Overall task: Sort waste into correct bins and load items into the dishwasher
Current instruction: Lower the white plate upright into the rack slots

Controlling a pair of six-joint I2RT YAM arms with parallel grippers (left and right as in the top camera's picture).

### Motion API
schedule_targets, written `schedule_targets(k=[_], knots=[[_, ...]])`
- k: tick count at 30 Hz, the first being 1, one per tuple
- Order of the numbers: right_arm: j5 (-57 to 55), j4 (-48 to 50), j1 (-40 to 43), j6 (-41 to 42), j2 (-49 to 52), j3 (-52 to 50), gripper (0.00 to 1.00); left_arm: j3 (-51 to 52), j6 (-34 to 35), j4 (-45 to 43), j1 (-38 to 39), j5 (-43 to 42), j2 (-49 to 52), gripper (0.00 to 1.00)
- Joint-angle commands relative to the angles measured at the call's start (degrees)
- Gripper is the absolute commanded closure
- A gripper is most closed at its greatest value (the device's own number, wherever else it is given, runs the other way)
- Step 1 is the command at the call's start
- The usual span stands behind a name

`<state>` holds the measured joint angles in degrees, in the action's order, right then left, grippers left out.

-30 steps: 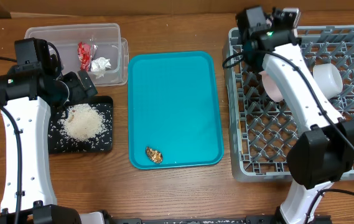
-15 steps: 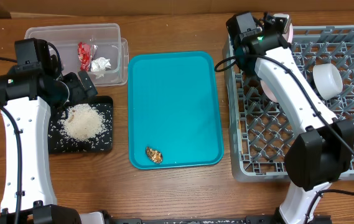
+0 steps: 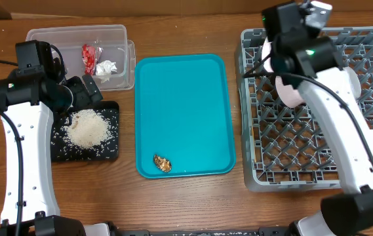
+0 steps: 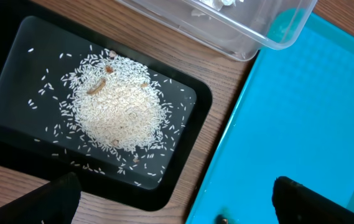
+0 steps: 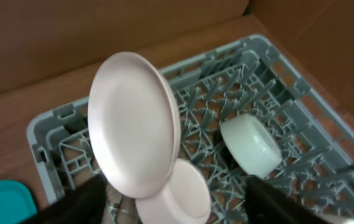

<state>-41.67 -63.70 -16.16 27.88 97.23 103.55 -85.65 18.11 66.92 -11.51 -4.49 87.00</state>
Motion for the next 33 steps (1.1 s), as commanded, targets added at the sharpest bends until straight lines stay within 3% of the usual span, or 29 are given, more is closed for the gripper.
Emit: schedule_targets(k=[1, 14, 21, 27, 31, 33], knots=[[2.40, 1.01, 3.89, 0.48, -0.66, 0.07, 0.44, -1.09, 0.79, 0.17, -0.11, -0.48, -0.44, 0.00], [37.20, 10.95, 21.44, -5.42, 4.59, 0.00, 0.44, -1.09, 0.79, 0.17, -0.11, -0.48, -0.44, 0.00], [46.64, 11.39, 22.93, -8.83, 9.46, 0.00, 0.32, -1.09, 0.79, 0.17, -0.11, -0.48, -0.44, 0.00], [47.19, 11.15, 22.88, -8.81, 11.74, -0.11, 0.31, -1.09, 0.79, 0.17, -0.11, -0.48, -0.44, 0.00], [50.42, 10.23, 22.88, -8.83, 13.70, -0.11, 0.39, -1.09, 0.79, 0.17, -0.11, -0.48, -0.44, 0.00], [52.76, 10.05, 22.88, -8.83, 14.40, -0.11, 0.54, -1.09, 0.79, 0.20, -0.11, -0.48, -0.44, 0.00]])
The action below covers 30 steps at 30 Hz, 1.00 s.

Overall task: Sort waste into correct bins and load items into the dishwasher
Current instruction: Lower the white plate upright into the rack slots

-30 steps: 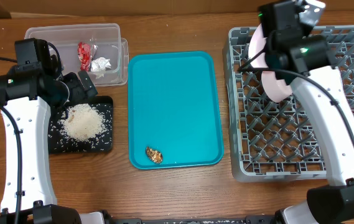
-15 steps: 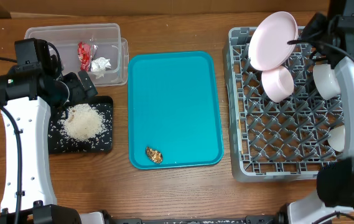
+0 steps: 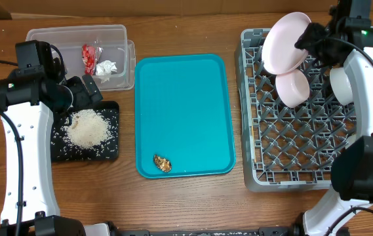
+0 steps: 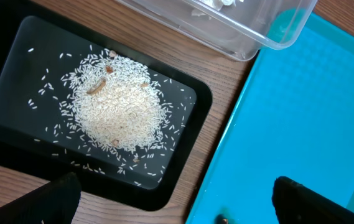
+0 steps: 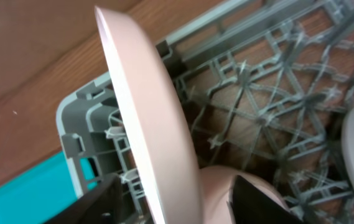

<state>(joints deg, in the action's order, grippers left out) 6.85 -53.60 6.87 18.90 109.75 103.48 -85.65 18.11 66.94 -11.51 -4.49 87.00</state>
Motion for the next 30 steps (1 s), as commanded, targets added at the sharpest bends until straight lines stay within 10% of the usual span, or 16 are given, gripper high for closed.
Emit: schedule_targets(k=[1, 3, 21, 30], knots=[[5.55, -0.02, -0.26, 0.13, 2.03, -0.04, 0.66, -1.09, 0.79, 0.22, -0.11, -0.48, -0.44, 0.00], [6.14, 0.00, -0.44, 0.15, 2.01, 0.00, 0.95, -1.09, 0.79, 0.35, -0.11, -0.48, -0.44, 0.00], [-16.70, -5.31, -1.29, 0.07, -5.14, 2.58, 0.96, -1.09, 0.79, 0.37, -0.11, -0.48, -0.44, 0.00], [-44.48, 0.48, -1.29, -18.84, -7.50, 2.91, 0.96, -1.09, 0.81, 0.13, -0.11, -0.48, -0.44, 0.00]])
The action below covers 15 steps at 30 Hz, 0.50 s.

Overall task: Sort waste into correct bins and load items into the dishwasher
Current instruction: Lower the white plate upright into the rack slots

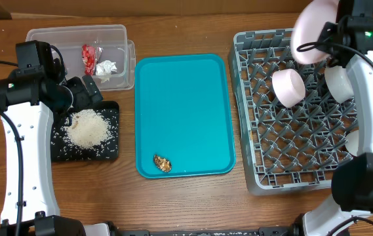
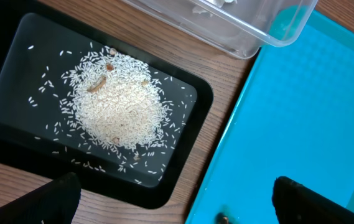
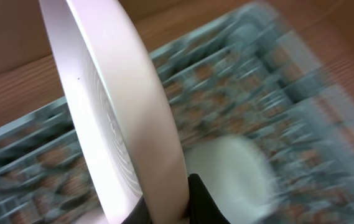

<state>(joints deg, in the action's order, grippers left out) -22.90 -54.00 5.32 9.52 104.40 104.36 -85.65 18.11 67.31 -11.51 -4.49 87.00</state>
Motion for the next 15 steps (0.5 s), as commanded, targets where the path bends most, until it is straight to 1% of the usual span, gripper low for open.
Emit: schedule_targets(k=[1, 3, 11, 15], knots=[[-17.27, 1.27, 0.26, -12.00, -2.03, 1.86, 0.96, -1.09, 0.81, -0.37, -0.11, -0.48, -0.44, 0.00], [-19.34, 1.62, 0.26, -12.81, -1.95, 1.49, 0.96, -1.09, 0.81, -0.66, -0.11, -0.48, -0.44, 0.00], [-17.75, 1.07, 0.20, -12.70, -1.86, -4.52, 0.96, -1.09, 0.79, -0.72, -0.11, -0.48, -0.44, 0.00], [-16.44, 0.79, -0.48, -10.43, -1.86, -7.72, 0.96, -1.09, 0.79, -0.70, -0.11, -0.48, -0.44, 0.00]])
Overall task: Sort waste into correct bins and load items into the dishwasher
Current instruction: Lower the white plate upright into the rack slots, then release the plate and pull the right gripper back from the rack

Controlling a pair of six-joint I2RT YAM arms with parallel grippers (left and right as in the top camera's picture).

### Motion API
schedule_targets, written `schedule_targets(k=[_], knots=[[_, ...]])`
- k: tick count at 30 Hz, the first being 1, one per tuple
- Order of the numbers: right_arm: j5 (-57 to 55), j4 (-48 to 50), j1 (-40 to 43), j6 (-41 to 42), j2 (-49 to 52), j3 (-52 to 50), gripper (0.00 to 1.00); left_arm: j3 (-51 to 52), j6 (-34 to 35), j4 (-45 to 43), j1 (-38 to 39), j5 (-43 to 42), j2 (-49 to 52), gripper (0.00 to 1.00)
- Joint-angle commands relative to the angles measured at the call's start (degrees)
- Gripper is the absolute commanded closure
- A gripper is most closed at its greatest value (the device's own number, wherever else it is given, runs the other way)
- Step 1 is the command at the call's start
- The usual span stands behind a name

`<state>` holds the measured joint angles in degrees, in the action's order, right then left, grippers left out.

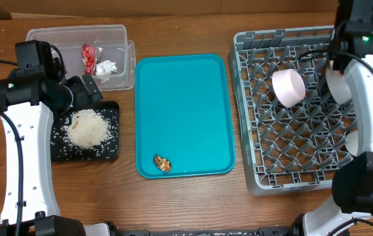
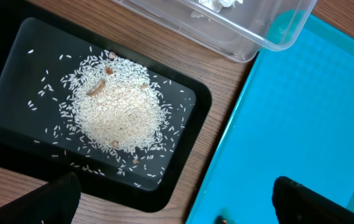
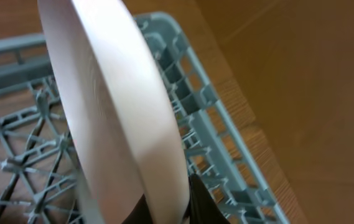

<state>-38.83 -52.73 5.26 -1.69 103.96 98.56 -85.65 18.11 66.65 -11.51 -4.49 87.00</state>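
My right gripper (image 3: 167,208) is shut on the rim of a pale pink plate (image 3: 114,106), holding it edge-on over a corner of the grey dish rack (image 3: 217,130). In the overhead view the plate is hidden by the right arm at the rack's (image 1: 246,131) far right. A pink cup (image 1: 288,86) lies on its side in the rack beside a white bowl (image 1: 337,85). My left gripper (image 2: 177,196) hangs open over the black tray (image 2: 15,143) of rice (image 2: 117,112). A brown food scrap (image 1: 162,163) lies on the teal tray (image 1: 186,98).
A clear plastic bin (image 1: 61,36) at the back left holds a red wrapper (image 1: 91,58) and crumpled white paper (image 1: 106,67). The black tray (image 1: 109,152) sits just in front of it, left of the teal tray. A cardboard wall stands behind the rack.
The plate has moved from above the rack's back edge towards its far right corner and no longer shows from overhead. The left arm has not moved.
The plate first stood in the rack's back left beside the pink cup, with my right gripper's fingers spread around it. Then the gripper was shut on it above the back edge, the rack sat slightly turned and the cup lay tipped. Now the plate is over the corner.
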Motion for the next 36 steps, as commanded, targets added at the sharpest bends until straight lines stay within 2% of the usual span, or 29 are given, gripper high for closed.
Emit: schedule_targets(k=[1, 17, 24, 28, 29, 30, 31, 32, 33, 36], knots=[[-0.50, -0.57, -0.55, 1.57, -1.42, -2.19, 0.96, -1.09, 0.79, -0.04, -0.11, -0.48, -0.44, 0.00], [-4.98, 0.72, -2.69, 3.30, -2.38, -2.08, 0.96, -1.09, 0.79, 0.00, -0.11, -0.48, -0.44, 0.00], [10.84, -3.96, -2.67, 0.87, -2.03, -3.32, 0.96, -1.09, 0.79, 0.00, -0.11, -0.48, -0.44, 0.00], [10.86, -3.78, -2.67, 1.31, -2.01, -5.55, 0.95, -1.09, 0.79, 0.24, -0.11, -0.48, -0.44, 0.00], [10.88, -3.87, -2.67, 1.31, -2.01, -5.73, 0.86, -1.09, 0.79, 0.24, -0.11, -0.48, -0.44, 0.00], [10.86, -3.98, -2.67, 1.31, -2.01, -5.73, 0.64, -1.09, 0.79, 0.24, -0.11, -0.48, -0.44, 0.00], [10.86, -3.96, -2.67, 1.33, -2.01, -5.73, 0.25, -1.09, 0.79, 0.22, -0.11, -0.48, -0.44, 0.00], [10.71, -3.96, -2.67, 1.81, -2.16, -5.64, 0.03, -1.09, 0.79, 0.22, -0.09, -0.50, -0.44, 0.00], [10.43, -3.96, -2.67, 2.56, -2.27, -5.53, 0.00, -1.09, 0.79, 0.22, -0.11, -0.48, -0.44, 0.00], [10.27, -3.96, -2.67, 5.99, -3.19, -4.85, 0.00, -1.09, 0.79, 0.22, -0.11, -0.48, -0.44, 0.00]])
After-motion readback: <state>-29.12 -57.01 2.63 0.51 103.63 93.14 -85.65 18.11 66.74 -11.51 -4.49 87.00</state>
